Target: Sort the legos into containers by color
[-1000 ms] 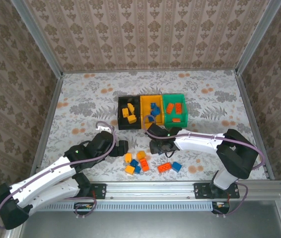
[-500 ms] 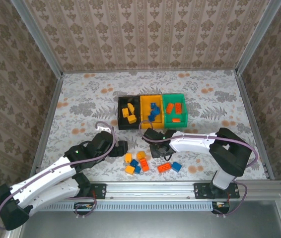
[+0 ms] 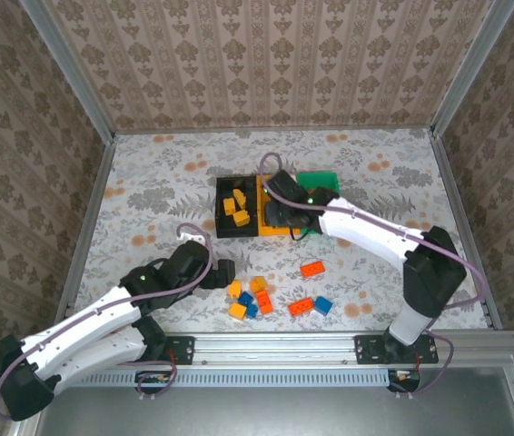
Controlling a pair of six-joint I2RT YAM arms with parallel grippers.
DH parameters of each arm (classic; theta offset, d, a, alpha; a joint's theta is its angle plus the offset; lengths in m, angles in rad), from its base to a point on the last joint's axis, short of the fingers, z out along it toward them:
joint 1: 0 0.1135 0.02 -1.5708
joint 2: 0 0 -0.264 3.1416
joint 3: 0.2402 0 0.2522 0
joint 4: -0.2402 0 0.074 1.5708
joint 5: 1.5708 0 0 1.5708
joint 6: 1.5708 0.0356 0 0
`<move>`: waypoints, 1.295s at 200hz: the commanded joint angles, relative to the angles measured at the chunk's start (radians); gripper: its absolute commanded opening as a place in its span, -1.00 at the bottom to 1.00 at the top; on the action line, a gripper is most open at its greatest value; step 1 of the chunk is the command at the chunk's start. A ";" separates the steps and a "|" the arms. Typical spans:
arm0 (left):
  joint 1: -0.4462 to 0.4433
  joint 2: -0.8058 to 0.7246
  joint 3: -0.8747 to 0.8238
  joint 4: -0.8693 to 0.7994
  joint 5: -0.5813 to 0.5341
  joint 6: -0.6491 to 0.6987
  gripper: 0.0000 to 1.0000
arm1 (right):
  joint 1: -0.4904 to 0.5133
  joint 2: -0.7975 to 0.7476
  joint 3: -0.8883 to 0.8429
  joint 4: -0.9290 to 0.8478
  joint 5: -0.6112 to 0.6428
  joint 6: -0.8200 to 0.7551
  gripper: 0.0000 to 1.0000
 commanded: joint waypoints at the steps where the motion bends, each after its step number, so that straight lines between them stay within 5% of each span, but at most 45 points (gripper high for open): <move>1: 0.008 0.010 -0.009 0.017 0.017 -0.006 0.99 | -0.041 0.142 0.098 -0.051 0.032 -0.036 -0.27; 51: 0.011 0.013 -0.008 0.005 0.024 0.003 1.00 | -0.071 0.342 0.321 -0.133 0.060 -0.046 -0.15; 91: 0.013 -0.003 0.000 0.000 0.023 0.003 0.99 | -0.070 0.290 0.315 -0.139 0.056 -0.044 0.53; 178: 0.030 0.010 0.006 0.048 0.051 0.015 1.00 | -0.022 -0.230 -0.317 -0.094 0.001 0.028 0.92; 259: 0.044 0.061 -0.003 0.079 0.070 0.014 1.00 | -0.007 -0.131 -0.502 -0.046 -0.067 -0.008 1.00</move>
